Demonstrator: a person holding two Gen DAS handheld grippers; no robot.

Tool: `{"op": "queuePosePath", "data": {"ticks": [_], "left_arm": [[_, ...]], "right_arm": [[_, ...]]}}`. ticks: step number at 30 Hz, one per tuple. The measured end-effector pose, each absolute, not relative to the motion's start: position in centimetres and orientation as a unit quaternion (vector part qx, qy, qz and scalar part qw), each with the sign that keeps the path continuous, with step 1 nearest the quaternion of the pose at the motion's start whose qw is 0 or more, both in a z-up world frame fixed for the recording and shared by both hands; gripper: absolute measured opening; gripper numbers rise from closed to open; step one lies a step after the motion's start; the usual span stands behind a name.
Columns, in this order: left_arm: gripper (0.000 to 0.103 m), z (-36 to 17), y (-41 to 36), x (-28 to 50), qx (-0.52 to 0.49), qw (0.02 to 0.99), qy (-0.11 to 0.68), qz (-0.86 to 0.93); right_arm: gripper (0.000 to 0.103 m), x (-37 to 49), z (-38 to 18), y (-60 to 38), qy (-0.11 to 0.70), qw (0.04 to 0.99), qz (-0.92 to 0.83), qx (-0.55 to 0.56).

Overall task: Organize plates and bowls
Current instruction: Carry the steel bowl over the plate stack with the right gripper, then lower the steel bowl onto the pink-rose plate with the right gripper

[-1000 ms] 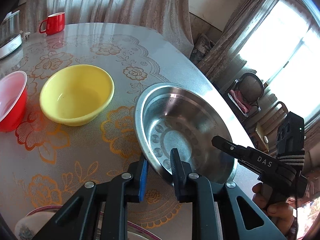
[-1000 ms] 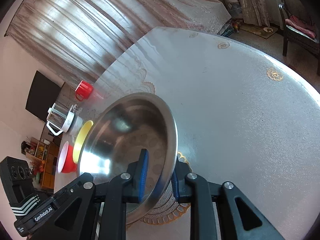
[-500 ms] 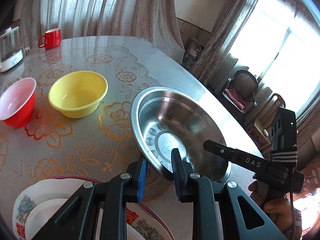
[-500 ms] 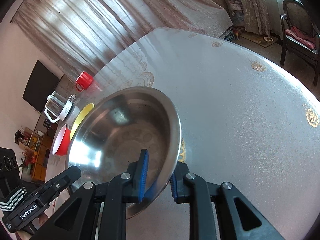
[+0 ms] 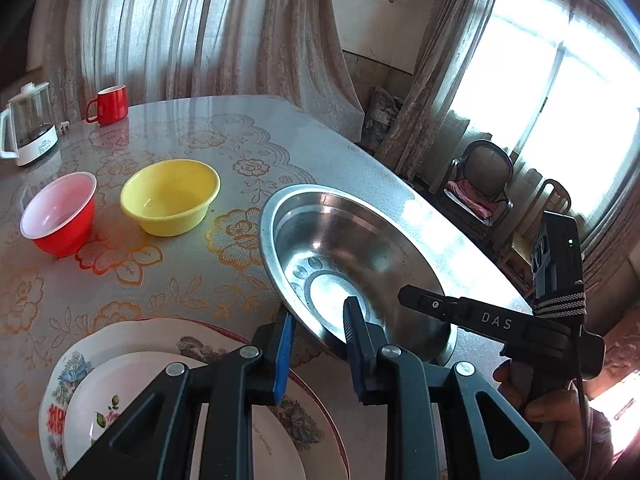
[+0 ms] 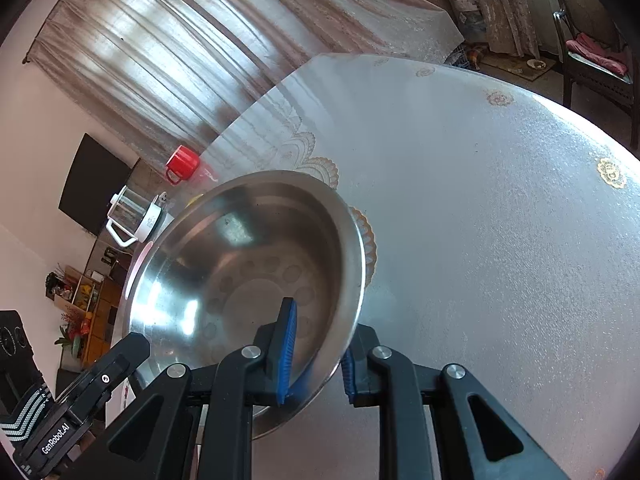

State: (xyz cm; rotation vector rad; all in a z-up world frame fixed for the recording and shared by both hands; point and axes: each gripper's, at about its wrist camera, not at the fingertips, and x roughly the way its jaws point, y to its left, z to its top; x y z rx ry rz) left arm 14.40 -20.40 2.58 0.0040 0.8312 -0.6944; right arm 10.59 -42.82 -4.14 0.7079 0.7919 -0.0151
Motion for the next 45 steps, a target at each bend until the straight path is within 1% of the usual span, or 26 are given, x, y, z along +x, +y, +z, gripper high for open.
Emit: {"op": "queuePosePath", "data": {"ticks": [11, 17, 36, 45], "left_arm": [[0.026, 3.3, -18.9, 12.9, -0.006, 0.862, 0.382, -0.333], [0.027, 3.9, -17.6, 12.3, -0.016, 0.863, 0.374, -0.341], [0.027, 6.7, -10.3, 9.1, -0.057, 0.866, 0.333, -0.368], [0.027, 7.3, -5.6, 8.3, -0.091, 0.868, 0.33, -0.36]], "right_arm": [[0.019, 9.2, -3.6, -42.1, 0.372, 0.865, 0.004, 0.336], [0.021, 8.4, -2.9, -41.6, 0.368, 0.87, 0.011, 0.328], [0.022, 7.4, 1.2, -36.9, 0.357, 0.889, 0.061, 0.28], [0.023, 8.3, 1.7, -32.8, 0.368, 0.885, 0.114, 0.261]]}}
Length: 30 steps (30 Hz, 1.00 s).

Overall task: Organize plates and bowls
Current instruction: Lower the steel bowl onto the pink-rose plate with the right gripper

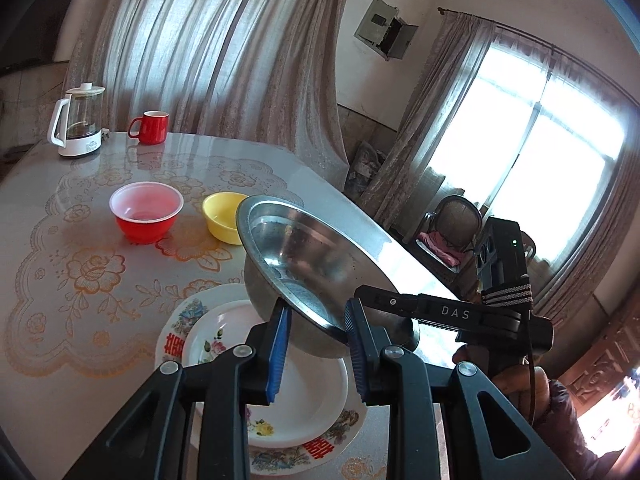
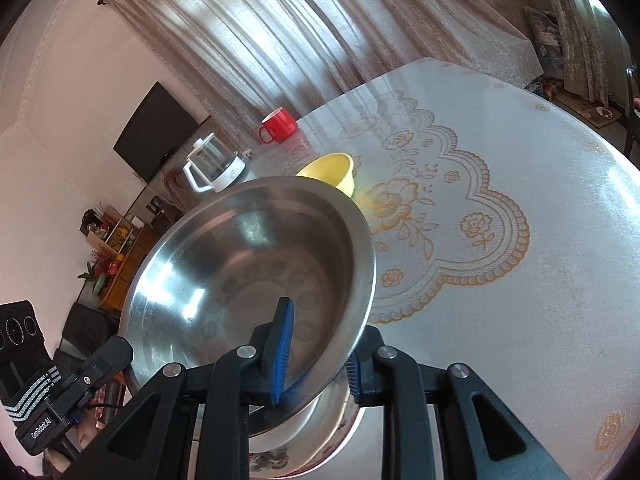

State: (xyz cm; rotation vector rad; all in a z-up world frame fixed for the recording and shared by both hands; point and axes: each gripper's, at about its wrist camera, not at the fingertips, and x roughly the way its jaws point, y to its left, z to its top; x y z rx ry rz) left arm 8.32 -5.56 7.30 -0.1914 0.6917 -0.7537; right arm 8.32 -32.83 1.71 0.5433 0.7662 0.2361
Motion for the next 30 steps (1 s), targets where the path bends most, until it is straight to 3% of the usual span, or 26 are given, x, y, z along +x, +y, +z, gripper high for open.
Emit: {"op": "queuePosePath", "data": {"ticks": [18, 24, 30], "left_arm": [[0.028, 4.2, -1.6, 5.9, -0.119, 0.851, 0.357, -0.365], [0.037, 3.7, -1.4, 5.4, -0.11, 0.85, 0.359, -0.37], [0.037, 3.0, -1.6, 4.9, -0.101, 0.849, 0.364, -0.369]], "right_arm": [[0.028, 8.7, -1.1, -28.3, 0.438, 0.857, 0.156, 0.221], [0.034, 8.7, -1.5, -27.8, 0.448, 0.849, 0.165, 0.225], [0.035, 8.1, -1.2, -27.9, 0.443, 0.85, 0.173, 0.225]]}}
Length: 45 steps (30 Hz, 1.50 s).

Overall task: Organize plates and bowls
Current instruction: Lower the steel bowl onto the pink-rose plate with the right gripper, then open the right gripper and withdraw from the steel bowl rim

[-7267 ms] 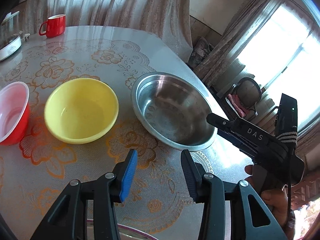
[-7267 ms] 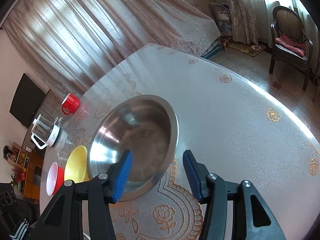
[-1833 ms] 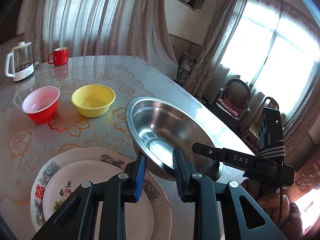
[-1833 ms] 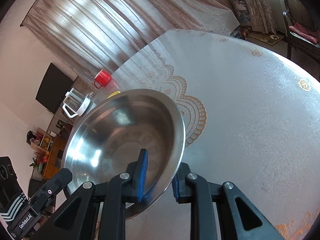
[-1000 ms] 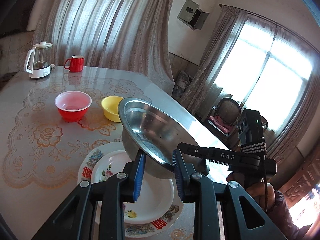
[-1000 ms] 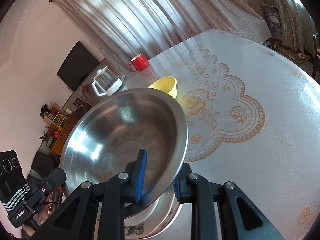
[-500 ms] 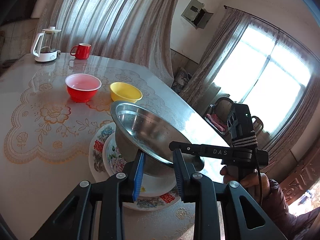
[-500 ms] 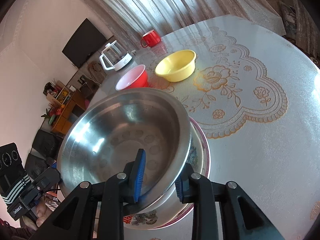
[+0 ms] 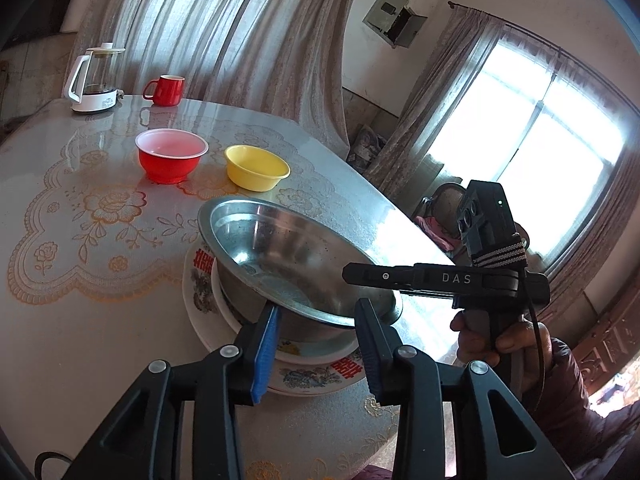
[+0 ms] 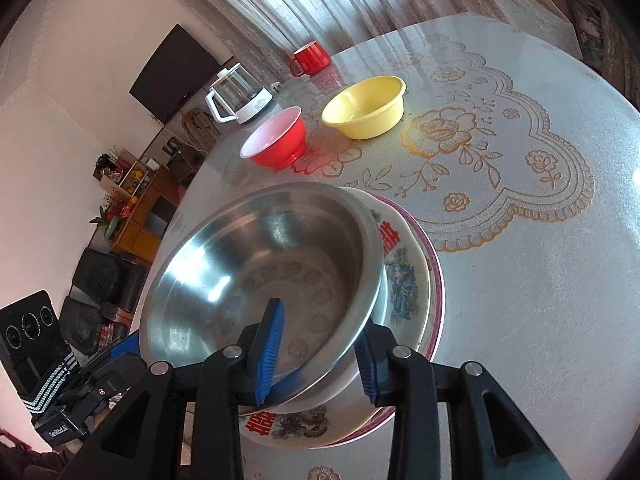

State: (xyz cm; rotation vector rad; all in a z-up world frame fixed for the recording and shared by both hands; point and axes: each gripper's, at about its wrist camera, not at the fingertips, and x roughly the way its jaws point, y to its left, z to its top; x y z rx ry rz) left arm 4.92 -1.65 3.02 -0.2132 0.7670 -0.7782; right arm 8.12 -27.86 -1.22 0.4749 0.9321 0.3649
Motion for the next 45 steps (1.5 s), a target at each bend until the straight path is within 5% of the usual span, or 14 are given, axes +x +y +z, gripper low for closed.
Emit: {"op": "queuePosePath", "data": {"ticks": [21, 45], "left_arm": [[0.037, 2.6, -2.2, 5.3, -0.093, 0.83, 0.382, -0.396], [0.065, 2.6, 1.0, 6.6, -0.129, 0.869, 0.38, -0.289]], "right_arm": [[0.035, 7.4, -0.5, -28.2, 0.435, 0.856, 0.169, 0.221], [0.035, 6.9, -0.8, -29.0, 0.435, 0.854, 0.157, 0.24]]}}
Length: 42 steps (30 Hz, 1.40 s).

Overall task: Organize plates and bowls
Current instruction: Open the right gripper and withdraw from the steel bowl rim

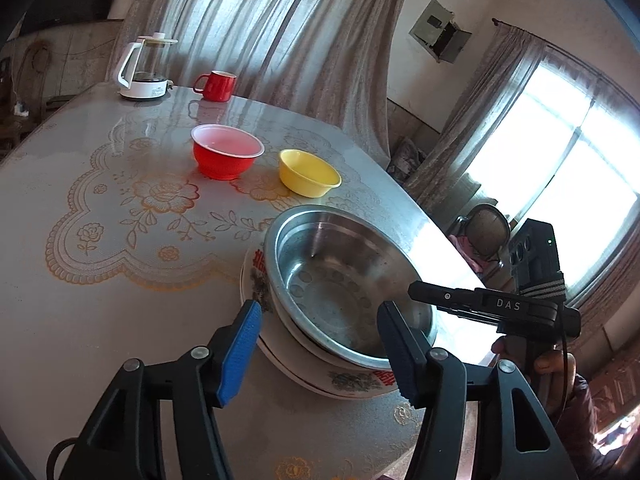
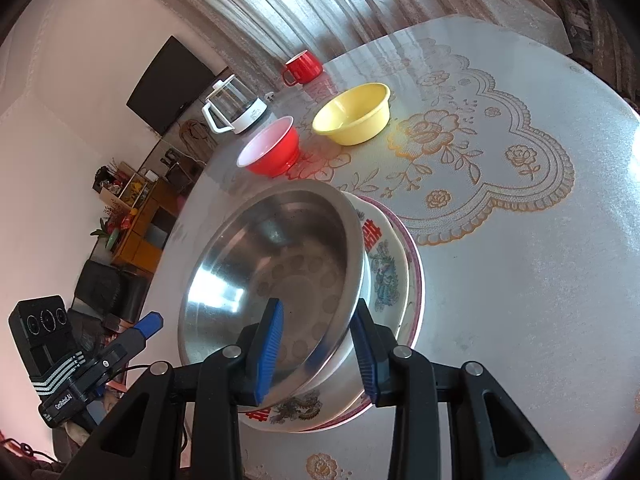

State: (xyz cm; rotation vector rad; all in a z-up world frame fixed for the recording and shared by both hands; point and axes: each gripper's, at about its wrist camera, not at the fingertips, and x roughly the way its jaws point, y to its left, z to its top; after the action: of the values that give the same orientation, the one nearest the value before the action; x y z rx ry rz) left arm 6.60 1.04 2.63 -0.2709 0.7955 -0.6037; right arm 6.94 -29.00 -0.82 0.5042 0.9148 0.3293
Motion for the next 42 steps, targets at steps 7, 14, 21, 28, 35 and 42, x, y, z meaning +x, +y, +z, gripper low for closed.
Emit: {"op": "queuePosePath", "data": {"ticks": [7, 14, 21, 28, 35, 42], "left_arm": [[0.068, 2.2, 1.2, 7.0, -0.102, 0.884, 0.385, -0.244], [0.069, 1.4, 1.6, 8.0, -0.076, 0.893, 0.401, -0.187], [0.069, 1.2, 1.7, 8.7, -0.074, 0.893, 0.408, -0.172], [0.071, 1.2, 1.5, 9.4, -0.067, 0.892, 0.415, -0.165], [0.071, 1.5, 1.1, 10.3, -0.056, 0.893, 0.415, -0.162], [0.072, 1.4, 0.6, 11.5, -0.04, 0.893, 0.422, -0.151]], "right_arm": [[0.035, 6.9, -0.5, -28.8, 0.435, 0.87, 0.118, 0.198], [0.042, 6.3, 0.9, -28.9, 0.395, 0.898, 0.099, 0.166], [0.051, 6.4, 1.3, -29.6, 0.384, 0.902, 0.097, 0.173], [0.051, 7.0, 1.5, -30.3, 0.386, 0.898, 0.097, 0.188], [0.051, 7.9, 1.6, -31.6, 0.387, 0.893, 0.099, 0.204], [0.051, 8.8, 1.7, -32.5, 0.391, 0.894, 0.094, 0.198]]}}
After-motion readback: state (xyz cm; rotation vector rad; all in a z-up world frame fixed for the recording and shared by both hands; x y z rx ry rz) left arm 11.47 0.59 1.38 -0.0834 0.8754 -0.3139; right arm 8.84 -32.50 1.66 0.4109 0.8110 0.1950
